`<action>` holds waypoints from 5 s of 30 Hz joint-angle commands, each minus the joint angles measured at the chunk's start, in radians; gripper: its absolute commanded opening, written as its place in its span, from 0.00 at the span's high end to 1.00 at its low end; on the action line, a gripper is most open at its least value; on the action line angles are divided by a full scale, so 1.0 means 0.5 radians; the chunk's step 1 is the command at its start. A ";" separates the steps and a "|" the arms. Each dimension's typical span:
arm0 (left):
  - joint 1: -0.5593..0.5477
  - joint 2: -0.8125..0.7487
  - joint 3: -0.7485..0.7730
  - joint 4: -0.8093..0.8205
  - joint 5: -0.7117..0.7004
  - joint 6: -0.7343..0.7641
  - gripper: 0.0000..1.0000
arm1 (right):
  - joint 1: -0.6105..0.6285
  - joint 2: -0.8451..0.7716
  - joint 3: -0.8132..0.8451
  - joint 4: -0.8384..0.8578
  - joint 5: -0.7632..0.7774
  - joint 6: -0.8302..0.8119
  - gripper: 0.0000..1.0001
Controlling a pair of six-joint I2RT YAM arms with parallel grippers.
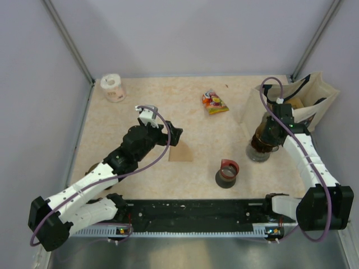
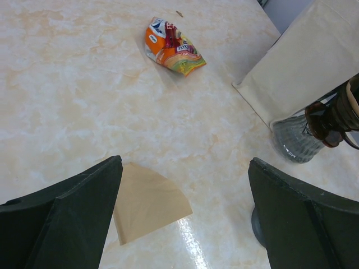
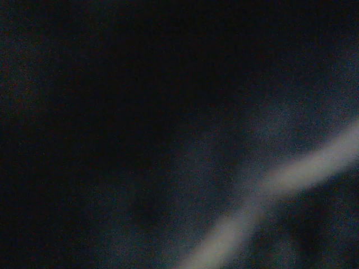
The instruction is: Place the coffee filter in the dripper
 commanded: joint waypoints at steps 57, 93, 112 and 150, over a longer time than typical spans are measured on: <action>0.011 -0.035 0.032 0.045 0.017 0.017 0.01 | 0.020 -0.162 0.320 -0.280 -0.128 -0.046 0.78; 0.020 -0.081 0.060 -0.712 -0.406 -0.464 0.01 | 1.333 0.279 0.514 0.564 -0.085 0.006 0.58; 0.094 -0.437 0.179 -2.144 -1.384 -1.384 0.01 | 1.489 0.531 0.158 1.168 -0.401 -0.037 0.01; 1.382 0.358 -0.152 -1.510 -0.937 -1.136 0.63 | 1.493 -0.005 -0.217 1.064 0.240 -0.126 0.02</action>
